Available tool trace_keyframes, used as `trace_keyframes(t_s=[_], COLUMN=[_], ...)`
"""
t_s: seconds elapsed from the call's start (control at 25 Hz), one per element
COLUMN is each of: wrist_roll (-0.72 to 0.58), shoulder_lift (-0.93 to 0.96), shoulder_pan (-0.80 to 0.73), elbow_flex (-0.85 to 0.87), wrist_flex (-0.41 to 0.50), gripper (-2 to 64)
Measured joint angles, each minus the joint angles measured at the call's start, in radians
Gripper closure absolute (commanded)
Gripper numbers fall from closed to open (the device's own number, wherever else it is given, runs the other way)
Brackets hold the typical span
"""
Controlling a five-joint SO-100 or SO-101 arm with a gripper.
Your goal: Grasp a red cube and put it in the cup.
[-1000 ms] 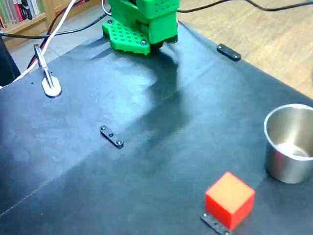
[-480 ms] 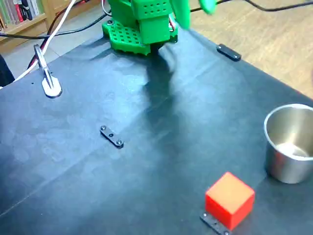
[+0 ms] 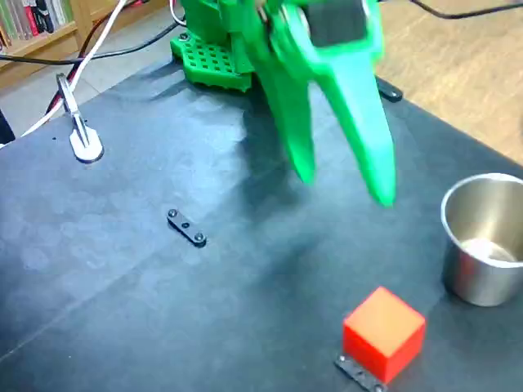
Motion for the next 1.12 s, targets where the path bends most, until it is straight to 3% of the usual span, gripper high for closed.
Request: trace_keyframes(t_s=[0.44, 0.72, 1.12], wrist_roll=[-0.005, -0.005, -0.005], shoulder_lift=[-0.164, -0.285, -0.42], shoulder_pan=[0.002, -0.072, -0.098], elbow_flex=[-0.012, -0.133, -0.202], wrist_flex=[0.0, 0.002, 0.169], gripper=[25.8, 25.6, 25.5])
